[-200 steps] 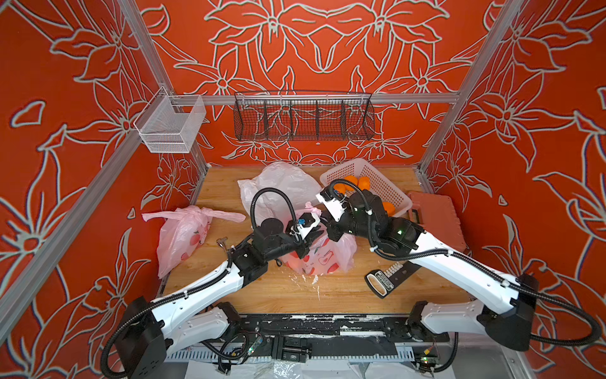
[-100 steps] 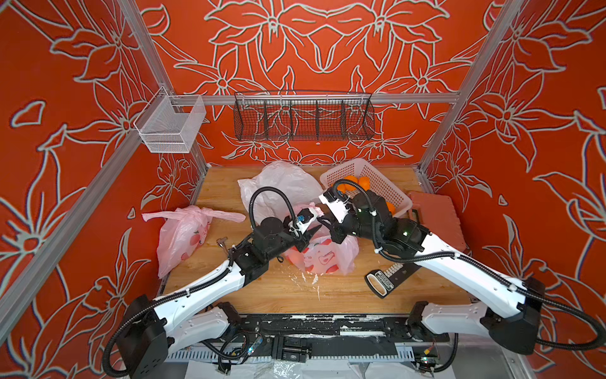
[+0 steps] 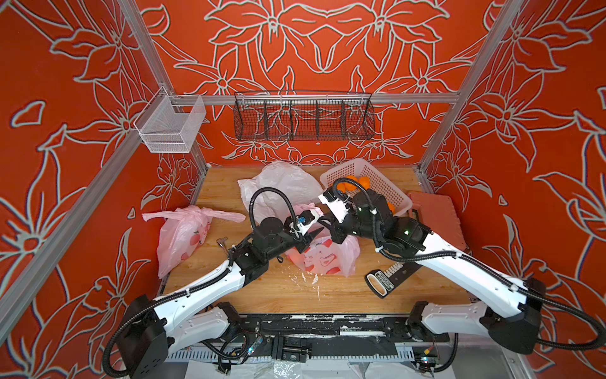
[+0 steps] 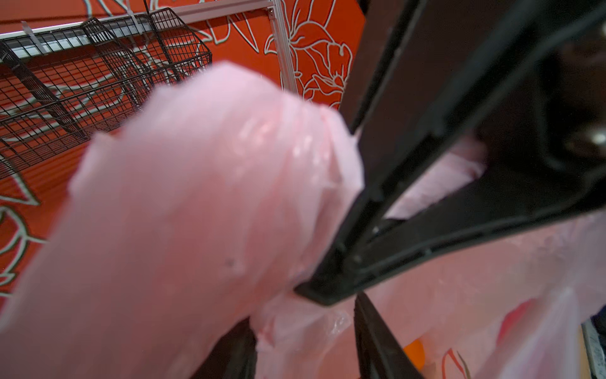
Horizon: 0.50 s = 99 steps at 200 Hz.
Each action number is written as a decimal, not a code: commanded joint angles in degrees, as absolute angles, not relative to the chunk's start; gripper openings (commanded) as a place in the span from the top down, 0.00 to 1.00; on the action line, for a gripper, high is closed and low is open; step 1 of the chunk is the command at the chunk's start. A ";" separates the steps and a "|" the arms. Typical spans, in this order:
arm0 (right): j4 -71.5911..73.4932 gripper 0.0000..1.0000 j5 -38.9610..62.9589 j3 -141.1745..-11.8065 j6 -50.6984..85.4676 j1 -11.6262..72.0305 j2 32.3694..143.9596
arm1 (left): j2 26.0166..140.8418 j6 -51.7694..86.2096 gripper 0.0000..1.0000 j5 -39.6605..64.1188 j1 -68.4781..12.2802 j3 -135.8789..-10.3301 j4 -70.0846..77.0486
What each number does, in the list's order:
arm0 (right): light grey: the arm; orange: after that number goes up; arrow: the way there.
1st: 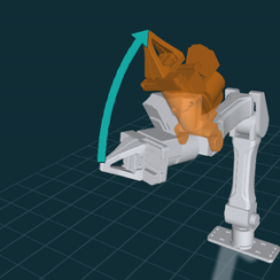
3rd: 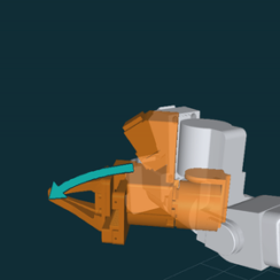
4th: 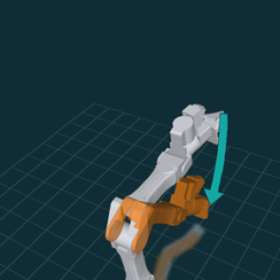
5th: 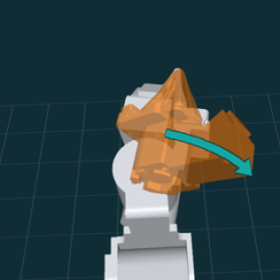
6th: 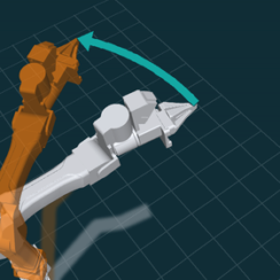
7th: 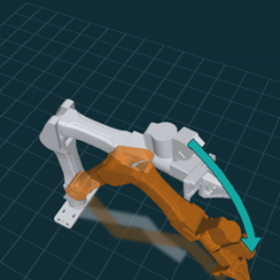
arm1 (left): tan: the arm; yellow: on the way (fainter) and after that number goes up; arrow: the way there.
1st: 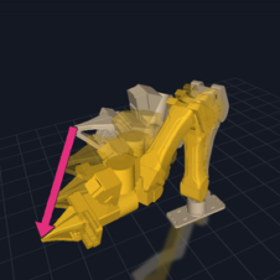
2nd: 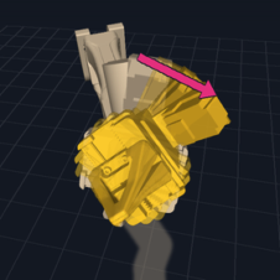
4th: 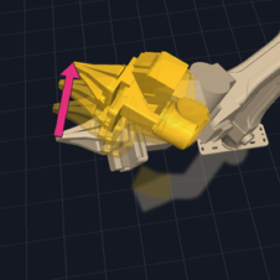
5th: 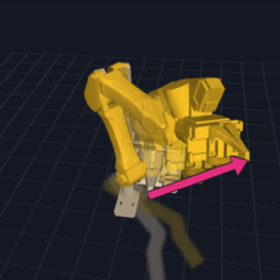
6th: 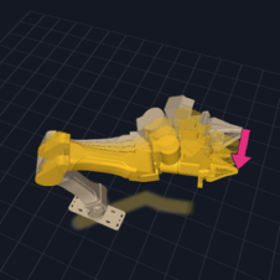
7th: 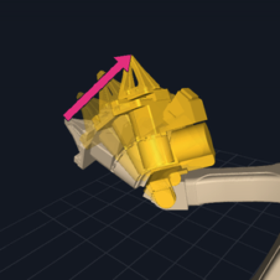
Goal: Place the oranges into plastic bags & tie knots
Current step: Tie the plastic bag at the center of the board.
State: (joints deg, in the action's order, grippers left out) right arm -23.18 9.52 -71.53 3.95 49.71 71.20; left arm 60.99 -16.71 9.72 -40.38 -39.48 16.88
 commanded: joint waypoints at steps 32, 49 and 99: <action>-25.84 1.00 12.19 -74.24 4.74 49.49 72.77 | 59.03 -16.32 0.54 9.04 -39.99 -40.25 18.90; -25.41 1.00 12.80 -74.35 4.97 49.51 73.20 | 58.89 -16.34 0.57 10.39 -39.99 -40.22 18.48; -25.66 1.00 14.41 -74.75 5.27 49.53 74.20 | 58.36 -15.99 0.79 10.80 -40.00 -39.82 18.32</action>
